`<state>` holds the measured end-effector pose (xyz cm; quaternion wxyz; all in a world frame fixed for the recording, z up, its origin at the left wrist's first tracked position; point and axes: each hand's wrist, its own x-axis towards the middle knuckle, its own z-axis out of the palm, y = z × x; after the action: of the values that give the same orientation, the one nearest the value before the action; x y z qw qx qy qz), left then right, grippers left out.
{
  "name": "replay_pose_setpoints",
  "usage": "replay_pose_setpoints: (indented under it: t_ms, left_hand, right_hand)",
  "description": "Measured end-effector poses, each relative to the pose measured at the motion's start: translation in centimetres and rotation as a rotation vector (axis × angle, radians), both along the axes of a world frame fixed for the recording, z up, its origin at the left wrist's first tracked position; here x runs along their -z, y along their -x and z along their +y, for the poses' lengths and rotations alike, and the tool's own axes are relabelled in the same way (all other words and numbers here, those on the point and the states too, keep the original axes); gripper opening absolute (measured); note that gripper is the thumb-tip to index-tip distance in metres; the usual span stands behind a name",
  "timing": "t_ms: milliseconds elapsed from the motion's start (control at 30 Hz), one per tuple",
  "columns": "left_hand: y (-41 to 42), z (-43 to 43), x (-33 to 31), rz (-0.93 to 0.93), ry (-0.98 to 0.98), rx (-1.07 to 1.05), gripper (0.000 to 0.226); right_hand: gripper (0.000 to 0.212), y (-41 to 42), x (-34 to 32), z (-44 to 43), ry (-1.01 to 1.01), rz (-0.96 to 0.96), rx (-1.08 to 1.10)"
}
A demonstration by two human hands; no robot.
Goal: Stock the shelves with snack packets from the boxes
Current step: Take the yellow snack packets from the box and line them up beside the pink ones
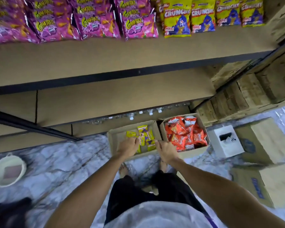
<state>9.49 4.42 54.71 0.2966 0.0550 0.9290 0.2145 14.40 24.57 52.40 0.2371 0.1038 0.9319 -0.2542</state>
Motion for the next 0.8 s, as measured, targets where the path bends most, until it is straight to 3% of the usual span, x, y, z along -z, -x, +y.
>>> replay_pose_setpoints:
  t_ms: [167, 333, 667, 800]
  left_hand:
    - [1.2, 1.1, 5.5, -0.115, 0.008, -0.096, 0.046]
    - [2.1, 1.8, 12.4, -0.181, 0.044, -0.103, 0.045]
    - [2.6, 1.3, 33.0, -0.218, 0.174, 0.029, 0.049]
    - [2.4, 0.6, 42.0, -0.239, 0.145, 0.065, 0.038]
  right_hand:
    - [0.048, 1.7, 3.4, 0.5, 0.007, -0.077, -0.061]
    - [0.038, 3.0, 11.0, 1.6, -0.029, -0.099, -0.093]
    - [0.03, 6.0, 32.4, 3.4, 0.02, -0.179, -0.14]
    - [0.044, 6.5, 40.9, 4.1, -0.013, -0.181, -0.169]
